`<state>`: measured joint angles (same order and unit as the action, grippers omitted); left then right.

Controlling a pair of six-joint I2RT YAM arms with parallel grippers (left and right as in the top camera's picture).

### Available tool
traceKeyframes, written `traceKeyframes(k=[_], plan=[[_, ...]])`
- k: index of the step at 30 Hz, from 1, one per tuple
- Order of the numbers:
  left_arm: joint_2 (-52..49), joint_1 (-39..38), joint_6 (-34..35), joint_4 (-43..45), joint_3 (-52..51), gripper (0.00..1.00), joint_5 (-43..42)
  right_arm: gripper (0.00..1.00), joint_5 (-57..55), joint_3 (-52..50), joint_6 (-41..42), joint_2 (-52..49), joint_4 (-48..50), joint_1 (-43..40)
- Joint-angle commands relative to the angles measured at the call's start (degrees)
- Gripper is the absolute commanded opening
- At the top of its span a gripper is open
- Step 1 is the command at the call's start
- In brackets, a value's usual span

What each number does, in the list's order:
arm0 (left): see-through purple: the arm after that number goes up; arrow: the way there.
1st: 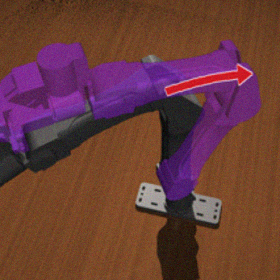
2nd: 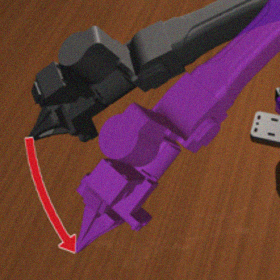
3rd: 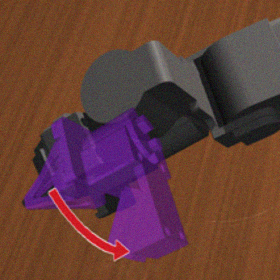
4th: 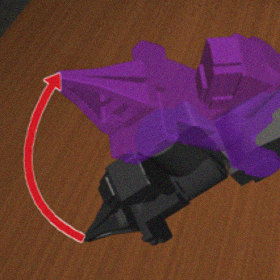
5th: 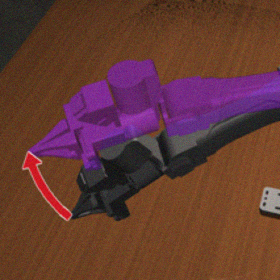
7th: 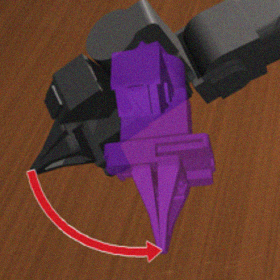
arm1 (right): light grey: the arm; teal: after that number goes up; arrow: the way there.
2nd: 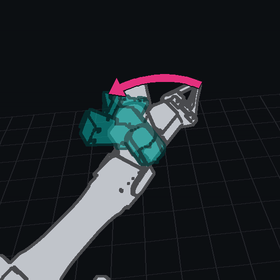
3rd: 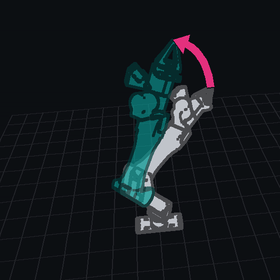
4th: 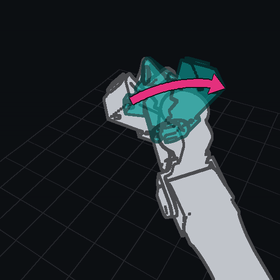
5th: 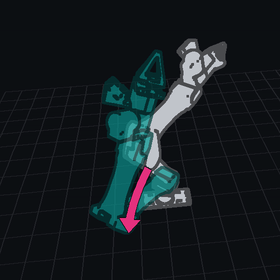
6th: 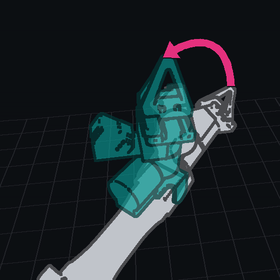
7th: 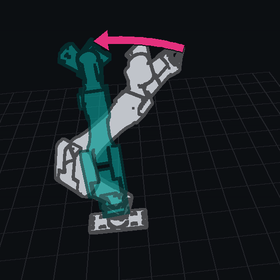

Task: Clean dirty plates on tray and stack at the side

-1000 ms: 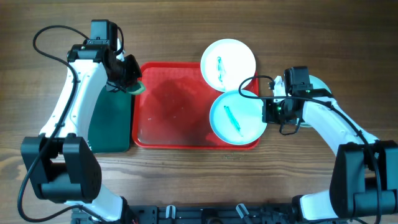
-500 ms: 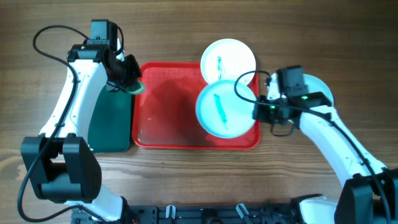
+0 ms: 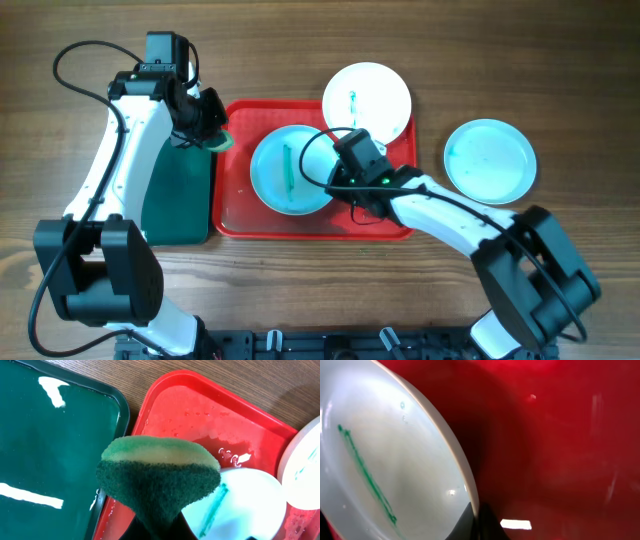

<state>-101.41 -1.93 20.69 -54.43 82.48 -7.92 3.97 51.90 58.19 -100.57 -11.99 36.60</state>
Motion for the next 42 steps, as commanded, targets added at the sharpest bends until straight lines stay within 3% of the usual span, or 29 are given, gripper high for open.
traceKeyframes(k=[1, 3, 5, 10, 14, 21, 23, 24, 26, 35, 42], plan=[[1.0, -0.1, 0.8, 0.2, 0.7, 0.04, 0.6, 0.22, 2.2, 0.9, -1.6, -2.2, 1.4, 0.5], [1.0, -0.1, 0.8, 0.2, 0.7, 0.04, 0.6, 0.40, 4.9, 2.5, -5.8, -2.2, 0.0, 0.2], [1.0, -0.1, 0.8, 0.2, 0.7, 0.04, 0.5, 0.49, 5.1, 6.2, -10.1, -2.2, -5.3, -0.6], [1.0, -0.1, 0.7, 0.2, 0.7, 0.04, 0.5, 0.50, 2.1, 16.0, -26.5, -2.3, -17.8, -1.8], [1.0, -0.1, 0.7, 0.2, 0.7, 0.04, 0.6, 0.50, 3.2, 16.5, -32.6, -4.4, -19.3, -4.2], [1.0, -0.1, 0.7, 0.2, 0.7, 0.04, 0.5, 0.43, 9.6, 20.0, -34.9, -12.1, -18.3, -7.0], [1.0, -0.1, 0.7, 0.2, 0.6, 0.04, 0.5, 0.37, 10.4, 21.2, -35.3, -13.9, -18.0, -6.9], [1.0, -0.1, 0.8, 0.2, 0.5, 0.04, 0.5, 0.30, 10.6, 21.7, -35.3, -14.5, -17.9, -6.9], [1.0, -0.2, 0.7, 1.1, -0.8, 0.04, 0.5, 0.06, 11.1, 21.8, -33.7, -15.3, -17.4, -6.9], [0.6, -1.4, 0.7, 4.8, -6.2, 0.04, 0.5, 0.04, 11.1, 21.7, -29.8, -15.3, -17.9, -4.2], [-3.7, -10.4, -5.2, 11.0, -9.2, 0.04, 4.8, 0.04, 11.0, 21.7, -29.7, -15.3, -18.1, -3.8]])
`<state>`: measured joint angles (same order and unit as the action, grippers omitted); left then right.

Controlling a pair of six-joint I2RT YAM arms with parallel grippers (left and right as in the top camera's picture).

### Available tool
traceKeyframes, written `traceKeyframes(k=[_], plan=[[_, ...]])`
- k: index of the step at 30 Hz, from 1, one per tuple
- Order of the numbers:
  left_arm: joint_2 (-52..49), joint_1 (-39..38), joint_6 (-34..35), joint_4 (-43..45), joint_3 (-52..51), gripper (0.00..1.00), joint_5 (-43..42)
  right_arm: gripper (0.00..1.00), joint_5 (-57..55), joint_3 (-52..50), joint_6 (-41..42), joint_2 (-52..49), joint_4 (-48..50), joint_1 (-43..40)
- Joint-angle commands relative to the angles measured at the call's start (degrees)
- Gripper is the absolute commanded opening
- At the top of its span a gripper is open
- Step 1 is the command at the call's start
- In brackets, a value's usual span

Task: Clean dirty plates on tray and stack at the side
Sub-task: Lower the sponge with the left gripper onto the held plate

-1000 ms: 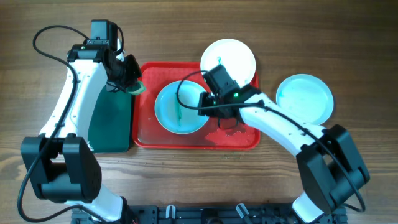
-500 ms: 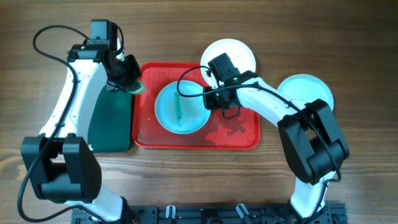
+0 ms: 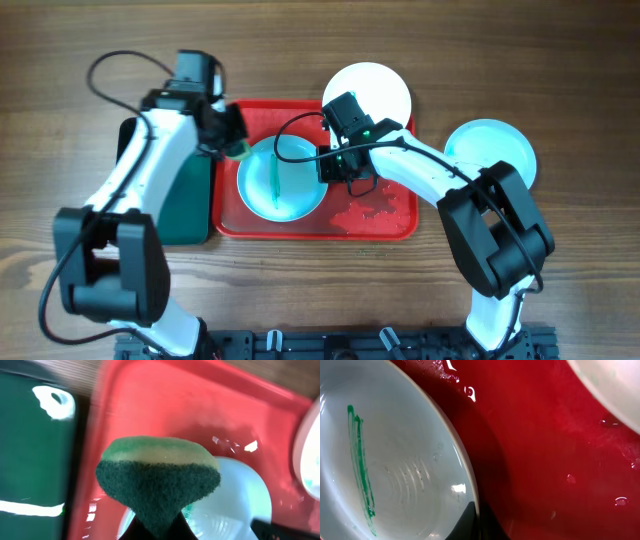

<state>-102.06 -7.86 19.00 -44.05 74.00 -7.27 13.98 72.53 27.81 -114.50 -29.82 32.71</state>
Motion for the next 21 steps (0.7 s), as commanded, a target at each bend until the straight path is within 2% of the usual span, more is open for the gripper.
traceKeyframes(k=[1, 9, 11, 14, 17, 21], plan=[[-4.4, -5.6, -3.7, 0.6, -0.7, 0.04, 6.1, 0.04, 1.0, 1.1, 0.6, -1.4, -0.3, 0.1], [-13.1, -7.9, -3.6, 0.2, -0.7, 0.04, 7.5, 0.05, 1.0, 1.1, 0.2, -1.4, -0.4, 0.1], [-13.8, -8.2, -4.0, -0.6, -0.7, 0.04, 5.0, 0.04, 1.0, 1.1, 0.2, -1.4, -0.3, 0.1], [-14.0, -10.4, -9.9, -2.1, -0.7, 0.04, -4.5, 0.04, 1.0, 1.1, 0.2, -1.4, -0.2, 0.1], [-14.0, -13.4, -12.7, -4.2, -0.7, 0.04, -6.7, 0.04, 1.0, 1.1, 0.2, -1.4, -0.3, 0.1], [-14.0, -15.1, -12.6, -4.4, -0.7, 0.04, -6.8, 0.05, 1.0, 1.1, 0.0, -1.4, -0.3, 0.1]])
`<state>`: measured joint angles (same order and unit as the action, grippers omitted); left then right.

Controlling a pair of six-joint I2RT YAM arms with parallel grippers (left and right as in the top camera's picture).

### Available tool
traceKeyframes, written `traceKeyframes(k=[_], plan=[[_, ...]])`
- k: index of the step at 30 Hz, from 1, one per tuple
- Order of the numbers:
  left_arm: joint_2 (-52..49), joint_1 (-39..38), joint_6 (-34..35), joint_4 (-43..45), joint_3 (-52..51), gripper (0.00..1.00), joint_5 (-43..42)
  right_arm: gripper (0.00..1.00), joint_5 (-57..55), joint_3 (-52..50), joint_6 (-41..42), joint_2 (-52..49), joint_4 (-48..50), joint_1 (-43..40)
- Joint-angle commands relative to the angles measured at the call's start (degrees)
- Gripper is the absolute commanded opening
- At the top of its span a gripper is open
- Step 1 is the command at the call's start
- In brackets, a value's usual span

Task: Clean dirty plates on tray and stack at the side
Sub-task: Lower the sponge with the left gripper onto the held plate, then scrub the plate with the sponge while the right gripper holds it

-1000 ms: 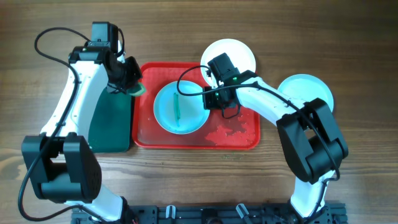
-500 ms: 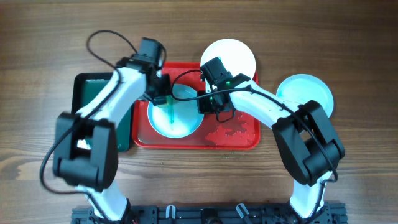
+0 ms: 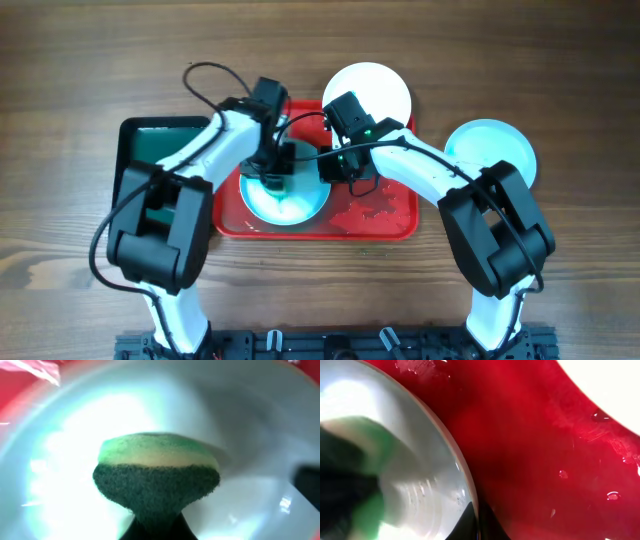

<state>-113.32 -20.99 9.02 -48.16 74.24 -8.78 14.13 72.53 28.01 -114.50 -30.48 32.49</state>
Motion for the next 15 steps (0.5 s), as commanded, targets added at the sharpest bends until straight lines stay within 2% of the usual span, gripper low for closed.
traceKeyframes(k=[1, 3, 6, 7, 9, 15], plan=[[-2.7, -2.0, -2.6, -0.3, -1.0, 0.04, -5.3, 0.04, 0.8, 1.1, -0.2, -1.4, 0.3, 0.3], [-2.7, -1.3, 0.1, -0.2, -1.0, 0.04, -1.7, 0.04, 0.8, 1.1, -0.2, -1.4, 0.3, 0.3], [-2.7, 1.0, 16.3, -0.4, -1.0, 0.04, 17.8, 0.04, 0.8, 1.1, -0.2, -1.4, 0.4, 0.3], [-2.7, 1.8, 19.1, -0.5, -1.0, 0.04, 22.5, 0.04, 0.9, 1.1, -0.2, -1.4, 0.4, 0.3], [-2.7, 2.6, 20.2, -0.6, -1.0, 0.04, 25.2, 0.04, 1.0, 1.1, -0.2, -1.4, 0.4, 0.3], [-2.7, 2.0, 21.7, -4.2, -1.0, 0.04, 23.5, 0.04, 1.6, 1.1, 0.0, -1.4, 0.2, -0.3]])
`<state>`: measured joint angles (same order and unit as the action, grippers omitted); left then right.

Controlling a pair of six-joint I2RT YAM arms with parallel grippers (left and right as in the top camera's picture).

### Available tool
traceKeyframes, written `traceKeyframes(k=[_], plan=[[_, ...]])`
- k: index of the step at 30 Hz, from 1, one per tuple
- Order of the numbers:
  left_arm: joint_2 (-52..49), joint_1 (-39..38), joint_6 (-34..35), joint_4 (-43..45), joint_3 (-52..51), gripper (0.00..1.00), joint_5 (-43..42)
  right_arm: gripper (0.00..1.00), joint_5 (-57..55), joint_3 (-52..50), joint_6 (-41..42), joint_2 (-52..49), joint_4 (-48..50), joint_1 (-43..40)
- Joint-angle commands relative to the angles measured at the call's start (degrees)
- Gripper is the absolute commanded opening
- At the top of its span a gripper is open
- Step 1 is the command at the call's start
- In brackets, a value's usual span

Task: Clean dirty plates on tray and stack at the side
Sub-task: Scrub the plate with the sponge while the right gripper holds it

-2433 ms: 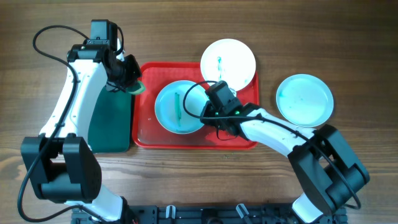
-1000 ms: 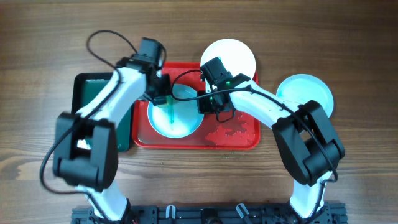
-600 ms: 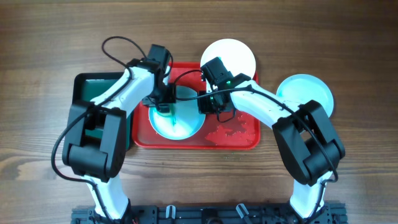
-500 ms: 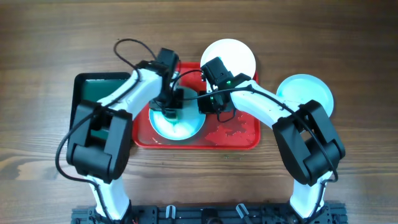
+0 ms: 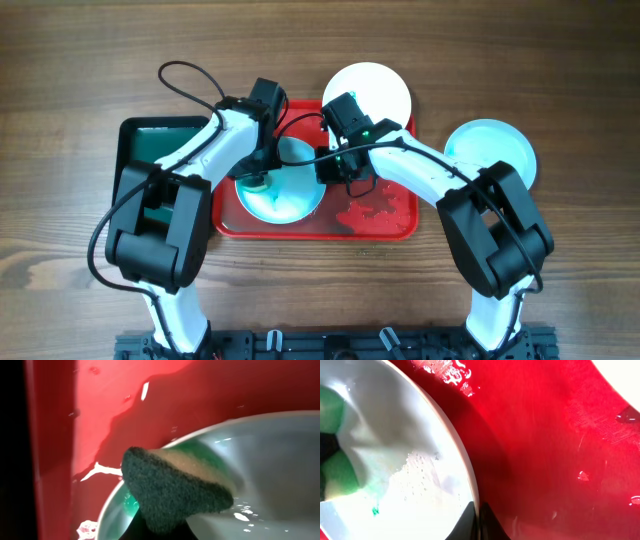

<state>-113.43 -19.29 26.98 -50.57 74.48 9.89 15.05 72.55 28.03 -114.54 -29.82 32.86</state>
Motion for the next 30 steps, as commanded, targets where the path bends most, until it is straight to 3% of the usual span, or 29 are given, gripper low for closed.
traceKeyframes(k=[1, 7, 12, 13, 18, 23, 28, 30], plan=[[-2.6, -0.1, 2.4, -3.1, -1.2, 0.04, 1.5, 0.04, 1.9, 1.0, -0.2, -1.3, -0.5, -1.3], [-2.6, -2.5, -21.4, -4.3, -1.2, 0.04, -27.1, 0.04, 5.1, 0.8, -1.1, -1.6, -0.2, -2.5], [-2.6, -5.6, -23.1, 2.1, -1.2, 0.04, -25.9, 0.04, 6.3, 0.8, -1.6, -1.6, -0.2, -2.5], [-2.6, -6.0, -22.6, 3.6, -1.3, 0.04, -24.4, 0.04, 6.6, 0.8, -1.6, -1.6, -0.2, -2.5], [-2.6, -7.1, -4.7, 10.1, -1.4, 0.04, -3.5, 0.04, 6.7, 0.8, -1.6, -1.7, -0.2, -2.5], [-2.6, -7.1, 13.4, 6.4, -1.4, 0.04, 16.5, 0.05, 9.4, 0.8, -0.9, -2.6, -0.2, -3.3], [-2.6, -7.1, 13.3, 2.3, -1.4, 0.04, 14.8, 0.04, 15.3, 0.8, -2.1, -4.7, -0.2, -4.6], [-2.6, -7.1, 5.4, 2.0, -1.4, 0.04, 6.4, 0.04, 15.3, 0.8, -2.1, -4.7, 0.0, -4.6]])
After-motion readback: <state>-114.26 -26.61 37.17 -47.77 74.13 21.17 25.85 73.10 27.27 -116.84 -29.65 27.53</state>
